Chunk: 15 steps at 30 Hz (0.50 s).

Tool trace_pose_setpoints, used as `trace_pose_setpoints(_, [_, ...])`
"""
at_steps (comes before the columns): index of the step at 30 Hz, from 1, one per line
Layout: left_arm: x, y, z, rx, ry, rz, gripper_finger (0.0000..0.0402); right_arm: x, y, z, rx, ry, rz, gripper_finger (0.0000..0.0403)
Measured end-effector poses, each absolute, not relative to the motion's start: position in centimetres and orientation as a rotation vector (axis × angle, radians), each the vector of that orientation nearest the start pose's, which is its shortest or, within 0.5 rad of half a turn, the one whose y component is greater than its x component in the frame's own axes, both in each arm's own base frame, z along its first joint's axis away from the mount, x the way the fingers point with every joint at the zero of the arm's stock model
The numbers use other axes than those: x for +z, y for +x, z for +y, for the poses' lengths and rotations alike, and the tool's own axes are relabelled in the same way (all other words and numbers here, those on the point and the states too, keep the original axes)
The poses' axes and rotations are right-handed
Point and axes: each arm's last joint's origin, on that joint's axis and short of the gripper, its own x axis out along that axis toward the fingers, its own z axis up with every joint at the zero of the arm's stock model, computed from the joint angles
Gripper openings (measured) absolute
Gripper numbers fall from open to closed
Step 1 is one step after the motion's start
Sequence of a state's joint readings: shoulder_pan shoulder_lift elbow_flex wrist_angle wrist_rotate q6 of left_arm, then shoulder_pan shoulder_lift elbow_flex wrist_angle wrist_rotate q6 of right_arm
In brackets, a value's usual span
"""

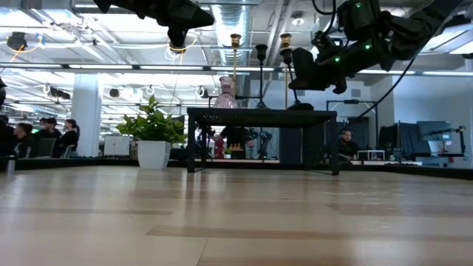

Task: Pick & Place candle stick holders
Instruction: Put the black candle holder on the shelf

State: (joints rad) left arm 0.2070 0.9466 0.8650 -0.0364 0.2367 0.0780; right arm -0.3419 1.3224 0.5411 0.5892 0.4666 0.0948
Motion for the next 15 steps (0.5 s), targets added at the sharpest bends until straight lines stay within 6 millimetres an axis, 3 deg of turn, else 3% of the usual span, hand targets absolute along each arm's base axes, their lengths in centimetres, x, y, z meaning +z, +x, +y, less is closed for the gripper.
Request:
trace_pose_setpoints(6, [34.6,20.7,3.7,-0.034,0.052,0.114,0.0006,21.0,24.3,-10.0,-0.815,0.076,0.182,0.0013])
trace_pose_setpoints(10, [34.6,20.7,3.7,-0.034,0.052,0.114,0.0006,19.9,24.1,-9.9,-0.815,0.073,0.259,0.0048])
trace_pose_setpoints(15, [34.6,20.7,3.7,-0.034,0.052,0.114,0.0006,20.0,24.1,-9.8,-0.815,0.069,0.284,0.0092])
